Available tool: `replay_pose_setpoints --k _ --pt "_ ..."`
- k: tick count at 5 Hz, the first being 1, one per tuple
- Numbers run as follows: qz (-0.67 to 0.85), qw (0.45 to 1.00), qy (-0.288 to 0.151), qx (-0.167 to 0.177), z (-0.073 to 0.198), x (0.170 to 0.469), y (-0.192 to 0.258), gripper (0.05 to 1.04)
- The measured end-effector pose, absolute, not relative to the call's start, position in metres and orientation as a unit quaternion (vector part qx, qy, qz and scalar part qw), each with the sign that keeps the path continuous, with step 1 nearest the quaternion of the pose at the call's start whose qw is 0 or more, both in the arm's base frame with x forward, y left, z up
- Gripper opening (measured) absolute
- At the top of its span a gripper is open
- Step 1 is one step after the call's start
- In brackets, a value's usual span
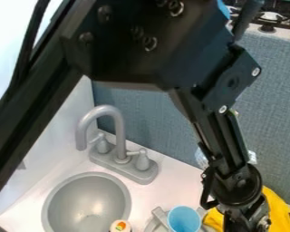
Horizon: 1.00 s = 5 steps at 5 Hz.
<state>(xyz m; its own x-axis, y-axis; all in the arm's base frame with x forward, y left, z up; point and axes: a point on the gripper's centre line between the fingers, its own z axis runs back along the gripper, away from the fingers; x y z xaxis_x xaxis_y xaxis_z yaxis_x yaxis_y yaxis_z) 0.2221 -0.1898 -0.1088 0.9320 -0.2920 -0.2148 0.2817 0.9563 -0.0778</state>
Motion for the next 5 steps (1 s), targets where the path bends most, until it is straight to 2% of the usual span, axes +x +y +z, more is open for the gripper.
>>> replay_pose_setpoints --k 1,3,4,5 --pt "-0.128 0.987 0.09 -0.025 -0.105 0.22 -0.185 1.01" --pt "-0.064 0.996 -0.004 -0.058 -0.047 0.239 -0.194 1.002" --pt "-0.059 0.997 -0.014 -0.049 0.0 0.227 -0.202 1.002" --pt "-0.064 0.998 0.001 0.003 0.033 0.212 -0.186 1.002"
